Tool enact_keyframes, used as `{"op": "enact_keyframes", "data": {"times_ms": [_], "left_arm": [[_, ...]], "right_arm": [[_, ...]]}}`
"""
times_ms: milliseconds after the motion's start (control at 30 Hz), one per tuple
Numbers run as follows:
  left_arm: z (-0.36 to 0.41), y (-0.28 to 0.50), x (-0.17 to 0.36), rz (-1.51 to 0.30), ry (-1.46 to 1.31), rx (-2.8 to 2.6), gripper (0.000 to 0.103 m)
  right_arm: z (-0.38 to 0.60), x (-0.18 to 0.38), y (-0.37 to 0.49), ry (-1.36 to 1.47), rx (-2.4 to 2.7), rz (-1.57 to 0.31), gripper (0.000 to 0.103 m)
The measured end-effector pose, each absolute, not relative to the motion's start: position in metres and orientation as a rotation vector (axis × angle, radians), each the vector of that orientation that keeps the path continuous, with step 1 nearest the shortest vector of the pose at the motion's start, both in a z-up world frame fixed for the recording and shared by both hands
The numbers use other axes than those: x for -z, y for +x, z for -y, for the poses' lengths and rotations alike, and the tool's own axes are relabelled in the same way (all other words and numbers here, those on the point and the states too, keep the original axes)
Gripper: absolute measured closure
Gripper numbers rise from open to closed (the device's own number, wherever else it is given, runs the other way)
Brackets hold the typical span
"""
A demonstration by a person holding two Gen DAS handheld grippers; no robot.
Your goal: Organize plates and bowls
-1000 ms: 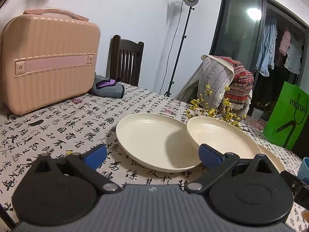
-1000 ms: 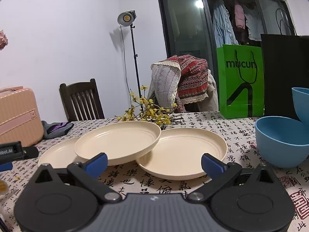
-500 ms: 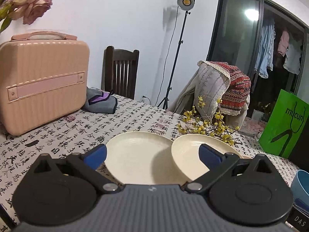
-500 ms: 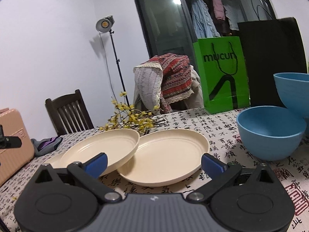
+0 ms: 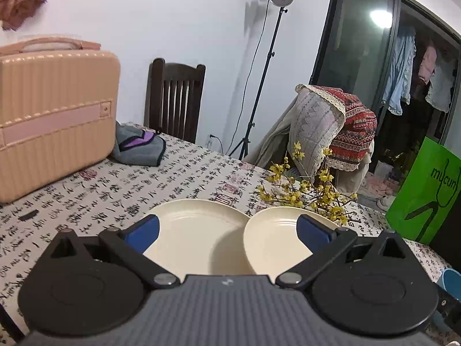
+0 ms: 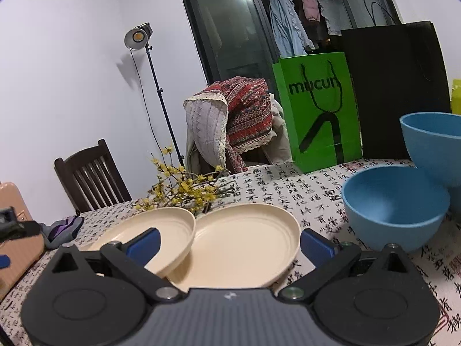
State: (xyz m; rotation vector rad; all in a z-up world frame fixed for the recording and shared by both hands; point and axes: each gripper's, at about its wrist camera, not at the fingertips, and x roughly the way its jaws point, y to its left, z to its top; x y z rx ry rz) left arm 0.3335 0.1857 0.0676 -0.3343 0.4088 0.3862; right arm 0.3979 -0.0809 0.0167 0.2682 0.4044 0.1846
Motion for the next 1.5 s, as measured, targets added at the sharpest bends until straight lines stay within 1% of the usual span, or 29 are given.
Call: {"op": "enact_keyframes", "data": {"times_ms": [300, 633, 967, 1067, 1267, 1500], "left_arm": [[-0.2, 0.367, -0.054, -0.466, -0.439, -0.376, 0.0], [-0.233, 0.399, -0.053, -0.471, -0.551, -0.411, 0.0], [-0.235, 0.409, -0.04, -0.459, -0.506, -0.383, 0.0], [-0.238, 0.412, -0.035, -0.47, -0.507, -0.399, 0.0], [-0.236, 0.414, -0.027, -0.475, -0.475, -0.412, 0.0], [-0.234, 0.417, -0.021, -0.49, -0.461, -0.418, 0.0]], "right_arm": [[0.067, -0.042, 0.418, 0.244, -0.181, -0.404, 0.0], [0.041, -0.034, 0.463, 0.279, -0.181, -0.467, 0.0], [0.026, -0.015, 0.486, 0.355, -0.253, -0.444, 0.0], [0.028, -0.005, 0.488, 0.352, -0.255, -0.444, 0.0], [0.047, -0.003, 0.489, 0.356, -0.247, -0.399, 0.0], [0.053, 0.007, 0.497, 0.368, -0.237, -0.436, 0.003]]}}
